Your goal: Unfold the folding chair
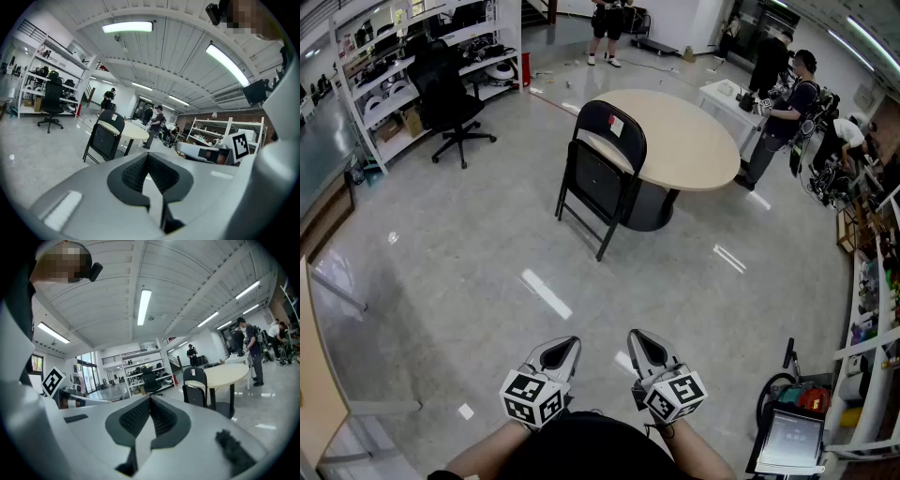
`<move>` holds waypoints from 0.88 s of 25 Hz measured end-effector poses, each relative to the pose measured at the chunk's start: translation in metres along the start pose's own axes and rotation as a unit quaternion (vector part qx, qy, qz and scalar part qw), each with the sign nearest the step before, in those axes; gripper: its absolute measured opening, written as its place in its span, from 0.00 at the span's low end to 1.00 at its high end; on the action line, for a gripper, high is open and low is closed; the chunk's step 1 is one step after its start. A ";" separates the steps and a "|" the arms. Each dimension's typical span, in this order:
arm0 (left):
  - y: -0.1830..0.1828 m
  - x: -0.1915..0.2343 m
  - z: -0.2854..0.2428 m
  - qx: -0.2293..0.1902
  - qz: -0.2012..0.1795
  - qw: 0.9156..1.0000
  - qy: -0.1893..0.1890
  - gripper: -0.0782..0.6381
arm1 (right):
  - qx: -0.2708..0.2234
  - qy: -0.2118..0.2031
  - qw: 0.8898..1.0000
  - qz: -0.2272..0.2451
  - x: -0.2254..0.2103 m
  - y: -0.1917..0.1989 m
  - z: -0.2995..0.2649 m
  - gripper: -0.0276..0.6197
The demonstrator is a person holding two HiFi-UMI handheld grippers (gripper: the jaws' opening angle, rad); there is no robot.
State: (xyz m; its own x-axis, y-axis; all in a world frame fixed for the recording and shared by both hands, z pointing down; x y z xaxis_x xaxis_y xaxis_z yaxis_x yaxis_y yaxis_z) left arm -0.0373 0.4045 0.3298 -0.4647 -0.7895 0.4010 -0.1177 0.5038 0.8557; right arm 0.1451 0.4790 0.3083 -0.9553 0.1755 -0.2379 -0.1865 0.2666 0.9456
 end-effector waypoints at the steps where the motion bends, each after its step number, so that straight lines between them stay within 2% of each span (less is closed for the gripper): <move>1: -0.008 0.011 -0.004 -0.001 -0.001 1.000 0.003 0.12 | 0.000 0.004 1.000 -0.003 0.000 -0.003 -0.011 0.04; 6: -0.040 0.065 -0.022 0.000 0.003 1.000 0.026 0.12 | 0.004 0.023 1.000 -0.006 0.003 -0.017 -0.069 0.04; 12: -0.057 0.117 -0.043 0.001 0.020 0.999 0.050 0.12 | 0.018 0.042 0.999 0.002 0.003 -0.027 -0.123 0.04; 18: -0.064 0.151 -0.060 0.008 0.044 0.998 0.037 0.12 | 0.032 0.035 0.999 0.003 -0.008 -0.034 -0.161 0.04; 22: -0.074 0.166 -0.079 0.009 0.048 0.999 0.015 0.12 | 0.045 0.010 0.999 -0.005 -0.029 -0.034 -0.191 0.04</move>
State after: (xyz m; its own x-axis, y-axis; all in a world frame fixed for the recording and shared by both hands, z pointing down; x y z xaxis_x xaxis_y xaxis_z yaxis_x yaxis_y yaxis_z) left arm -0.0368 0.2086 0.3586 -0.4475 -0.7476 0.4908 -0.0907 0.5839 0.8067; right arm 0.1356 0.2836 0.3254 -0.9580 0.1536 -0.2422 -0.1757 0.3529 0.9190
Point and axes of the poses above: the fingertips, and each gripper's own axes: z backward along the fingers, x to its left, y out of its underside, the point moved 7 cm from there along z, backward along the fingers, and after that the axes turned 4 degrees about x, right-handed, at the moved point
